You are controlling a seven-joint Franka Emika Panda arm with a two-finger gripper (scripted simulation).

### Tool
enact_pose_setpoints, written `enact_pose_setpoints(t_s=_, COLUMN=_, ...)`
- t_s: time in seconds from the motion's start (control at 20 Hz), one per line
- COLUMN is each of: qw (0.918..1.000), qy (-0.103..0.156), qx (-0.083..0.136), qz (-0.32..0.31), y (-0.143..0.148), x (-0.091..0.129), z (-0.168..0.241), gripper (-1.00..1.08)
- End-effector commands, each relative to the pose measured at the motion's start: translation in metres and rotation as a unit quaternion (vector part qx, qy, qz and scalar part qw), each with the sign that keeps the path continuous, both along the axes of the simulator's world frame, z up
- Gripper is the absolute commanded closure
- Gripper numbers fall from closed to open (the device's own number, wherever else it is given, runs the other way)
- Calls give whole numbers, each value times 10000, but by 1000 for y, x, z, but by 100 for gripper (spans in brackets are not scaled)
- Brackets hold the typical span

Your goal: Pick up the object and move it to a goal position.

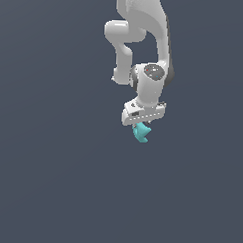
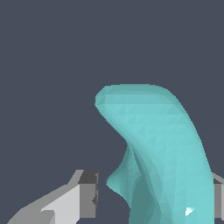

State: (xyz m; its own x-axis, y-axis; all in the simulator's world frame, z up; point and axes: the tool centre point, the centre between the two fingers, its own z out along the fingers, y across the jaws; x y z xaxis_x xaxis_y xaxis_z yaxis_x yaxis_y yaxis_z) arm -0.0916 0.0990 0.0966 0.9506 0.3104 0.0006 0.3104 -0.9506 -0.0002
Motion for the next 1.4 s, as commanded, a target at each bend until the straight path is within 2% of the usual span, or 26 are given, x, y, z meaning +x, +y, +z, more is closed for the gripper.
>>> enact_pose_setpoints(t_s=0.0, qw=10000, qy=0, qx=-2, qz=1, y=0, x=0, z=0, gripper=108)
enact_pose_setpoints(t_s=0.25, qw=10000, qy=0, qx=-2, qz=1, y=-5, x=2, z=7, gripper=108)
enact_pose_setpoints(t_s=0.55, qw=10000, qy=0, qx=1, qz=2, y=-24, x=9, z=34, gripper=108)
enact_pose_setpoints(t_s=1.35, qw=10000, qy=2, qx=8, qz=4, y=-115, x=45, z=159, gripper=108)
